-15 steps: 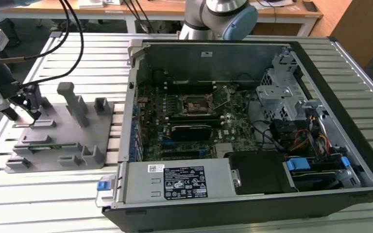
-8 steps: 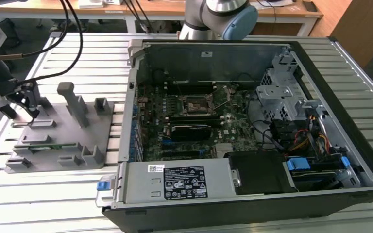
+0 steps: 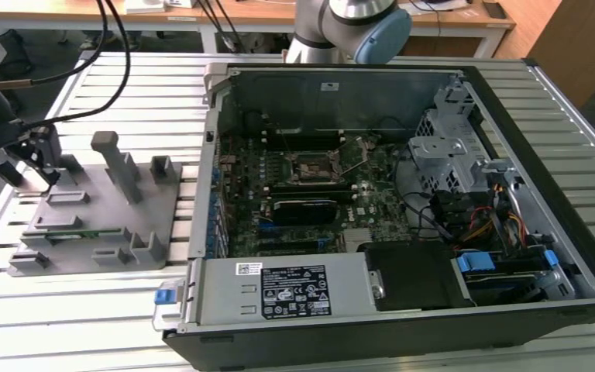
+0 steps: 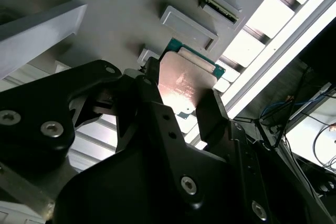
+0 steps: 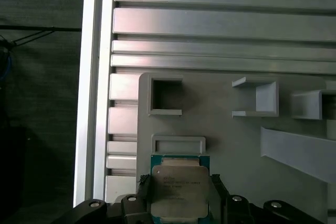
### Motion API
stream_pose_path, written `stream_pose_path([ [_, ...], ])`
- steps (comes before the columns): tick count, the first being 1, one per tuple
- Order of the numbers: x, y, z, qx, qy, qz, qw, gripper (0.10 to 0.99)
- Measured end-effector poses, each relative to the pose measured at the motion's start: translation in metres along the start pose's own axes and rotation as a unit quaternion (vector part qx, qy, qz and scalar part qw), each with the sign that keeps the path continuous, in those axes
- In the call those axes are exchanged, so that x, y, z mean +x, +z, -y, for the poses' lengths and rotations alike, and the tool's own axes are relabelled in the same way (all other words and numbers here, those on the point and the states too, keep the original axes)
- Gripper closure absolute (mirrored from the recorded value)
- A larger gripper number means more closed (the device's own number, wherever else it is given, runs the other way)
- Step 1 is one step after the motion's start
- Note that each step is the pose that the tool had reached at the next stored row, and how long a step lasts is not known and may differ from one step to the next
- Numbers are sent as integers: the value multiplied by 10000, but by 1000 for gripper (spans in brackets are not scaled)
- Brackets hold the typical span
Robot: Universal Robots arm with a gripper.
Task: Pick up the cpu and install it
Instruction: 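Pick up the cpu and move it towards the insertion slot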
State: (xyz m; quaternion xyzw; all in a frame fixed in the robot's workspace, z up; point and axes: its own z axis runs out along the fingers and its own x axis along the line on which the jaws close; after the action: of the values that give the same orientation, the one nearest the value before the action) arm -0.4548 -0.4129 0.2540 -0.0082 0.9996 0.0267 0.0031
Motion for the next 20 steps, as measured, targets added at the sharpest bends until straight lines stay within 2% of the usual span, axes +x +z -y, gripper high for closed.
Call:
stream_pose_path([
  [20, 2, -199, -12, 0, 0, 1, 10000, 561],
])
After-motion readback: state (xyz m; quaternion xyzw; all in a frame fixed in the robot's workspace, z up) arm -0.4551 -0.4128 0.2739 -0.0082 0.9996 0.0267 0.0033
